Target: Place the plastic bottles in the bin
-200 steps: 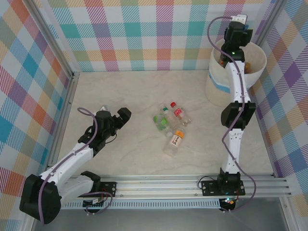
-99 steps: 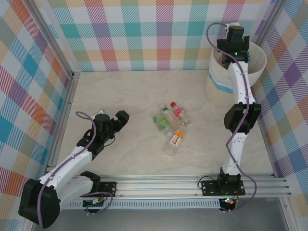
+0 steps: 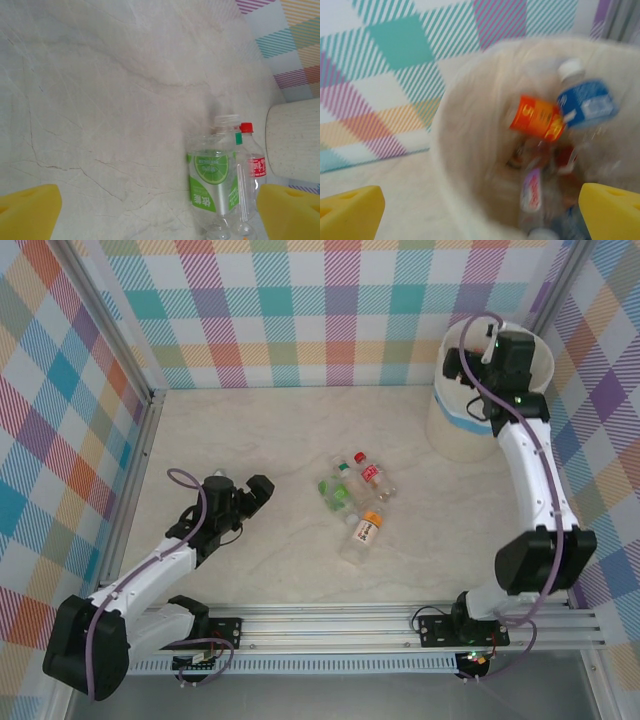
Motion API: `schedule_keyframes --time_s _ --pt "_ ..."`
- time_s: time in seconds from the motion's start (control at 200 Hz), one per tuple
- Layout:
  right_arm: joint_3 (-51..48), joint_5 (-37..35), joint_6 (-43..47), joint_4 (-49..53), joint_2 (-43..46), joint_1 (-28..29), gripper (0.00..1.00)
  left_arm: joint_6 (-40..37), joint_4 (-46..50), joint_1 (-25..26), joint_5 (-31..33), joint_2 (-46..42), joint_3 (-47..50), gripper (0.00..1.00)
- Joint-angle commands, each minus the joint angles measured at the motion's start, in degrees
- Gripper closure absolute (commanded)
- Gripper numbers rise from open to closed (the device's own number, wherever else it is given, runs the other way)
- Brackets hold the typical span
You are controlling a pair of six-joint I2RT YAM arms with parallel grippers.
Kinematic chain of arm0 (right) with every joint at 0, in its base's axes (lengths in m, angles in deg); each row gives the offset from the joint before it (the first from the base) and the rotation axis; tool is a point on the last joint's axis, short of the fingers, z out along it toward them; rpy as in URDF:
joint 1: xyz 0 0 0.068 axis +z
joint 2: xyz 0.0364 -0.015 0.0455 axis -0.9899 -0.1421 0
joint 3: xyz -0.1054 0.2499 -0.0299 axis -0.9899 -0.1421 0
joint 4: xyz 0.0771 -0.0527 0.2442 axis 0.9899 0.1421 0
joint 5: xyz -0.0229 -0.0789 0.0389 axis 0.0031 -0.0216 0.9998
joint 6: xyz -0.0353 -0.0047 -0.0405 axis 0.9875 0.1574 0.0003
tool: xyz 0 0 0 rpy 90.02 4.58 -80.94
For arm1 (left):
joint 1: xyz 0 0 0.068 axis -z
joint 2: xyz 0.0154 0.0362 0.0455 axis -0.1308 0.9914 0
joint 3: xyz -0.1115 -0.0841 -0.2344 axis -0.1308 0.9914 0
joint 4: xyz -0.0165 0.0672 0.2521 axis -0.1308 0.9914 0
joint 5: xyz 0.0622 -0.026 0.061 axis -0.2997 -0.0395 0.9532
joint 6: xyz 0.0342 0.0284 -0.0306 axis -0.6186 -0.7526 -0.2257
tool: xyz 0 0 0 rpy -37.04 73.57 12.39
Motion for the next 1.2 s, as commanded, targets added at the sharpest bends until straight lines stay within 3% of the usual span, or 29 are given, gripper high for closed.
schedule_keyframes --time_s 0.0,0.29,0.44,0.605,0.665,0.8,0.945,1.195 --pt "-7.8 11.2 -10.0 -2.4 6.9 0.6 0.00 -1.4 0.0 -1.2 -0.6 0.8 -1.6 0.00" --pt "-27.4 15.0 -21.7 7.0 18.9 7.6 0.00 -1.0 -1.8 -1.4 -0.4 2.7 -1.7 0.00" --pt "-32.5 13.5 -26.1 16.8 18.6 14.3 0.00 -0.7 -2.1 -1.5 -0.4 3.5 -1.6 0.00" --pt "-37.7 16.1 -33.5 18.3 16.6 23.5 0.00 0.0 -2.7 -1.5 -0.5 4.5 -1.5 0.00" --pt "-38.0 13.9 -36.1 19.8 15.6 27.4 0.00 0.2 -2.7 -1.6 -0.6 4.6 -1.5 0.00" --pt "-41.4 12.0 -40.9 16.9 12.7 31.9 0.00 0.1 -3.0 -1.6 -0.6 5.2 -1.4 0.00" --pt "-44.6 11.7 -46.9 7.3 9.0 34.1 0.00 0.2 -2.8 -1.6 -1.2 5.8 -1.9 0.00" --pt "-43.2 9.7 -48.8 3.9 -1.0 37.9 0.04 0.3 -1.9 -1.7 -0.4 5.1 -1.5 0.00"
